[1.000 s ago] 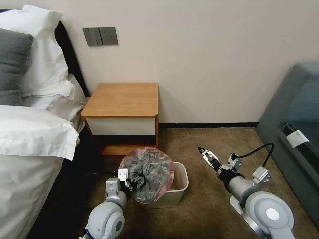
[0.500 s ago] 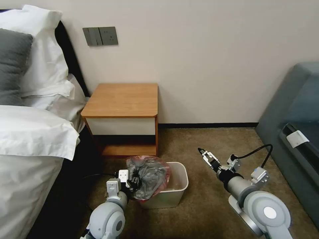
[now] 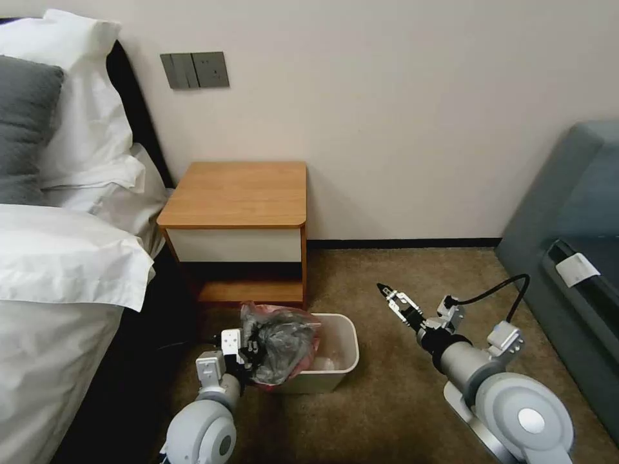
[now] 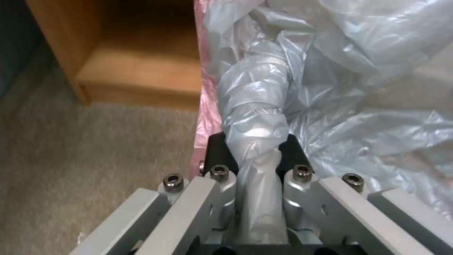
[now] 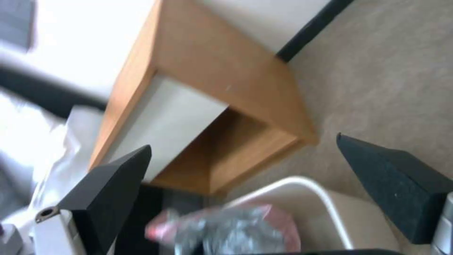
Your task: Pick up the garbage bag from the table and place it over the trash can.
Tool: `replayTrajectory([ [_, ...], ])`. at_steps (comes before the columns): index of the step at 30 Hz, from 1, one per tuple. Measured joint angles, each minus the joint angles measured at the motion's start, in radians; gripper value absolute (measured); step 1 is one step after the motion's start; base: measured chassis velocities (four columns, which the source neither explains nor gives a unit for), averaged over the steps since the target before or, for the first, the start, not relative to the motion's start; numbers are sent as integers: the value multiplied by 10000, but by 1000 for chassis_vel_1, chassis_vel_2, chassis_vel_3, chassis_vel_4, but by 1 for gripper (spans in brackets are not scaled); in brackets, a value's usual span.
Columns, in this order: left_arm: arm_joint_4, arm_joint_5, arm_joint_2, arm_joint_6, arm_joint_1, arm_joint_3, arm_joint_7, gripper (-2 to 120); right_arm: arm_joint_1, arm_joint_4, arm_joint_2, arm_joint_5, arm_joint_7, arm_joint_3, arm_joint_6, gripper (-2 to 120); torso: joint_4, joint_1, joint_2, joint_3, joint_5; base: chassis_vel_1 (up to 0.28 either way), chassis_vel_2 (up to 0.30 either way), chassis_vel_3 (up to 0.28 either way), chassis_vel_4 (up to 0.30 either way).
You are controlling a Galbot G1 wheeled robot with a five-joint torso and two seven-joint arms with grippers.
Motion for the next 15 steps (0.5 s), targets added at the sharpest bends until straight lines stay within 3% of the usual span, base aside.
replayTrajectory([
  [3, -236, 8, 50, -418, 154, -181, 176, 7, 47, 345, -289, -459, -203, -471, -622, 100, 0, 0, 0, 0, 0, 0, 0, 0, 0],
  [7, -469, 0, 74, -685, 282, -388, 373, 7, 145, 484, -652, -1224, -647, -1239, -918, 100, 0, 0, 0, 0, -1, 0, 0, 0, 0],
  [15, -830, 314, 128, -1258, 503, -639, 835, 7, 790, 299, -840, -1527, -747, -2547, -1133, 100, 0, 0, 0, 0, 0, 0, 0, 0, 0],
])
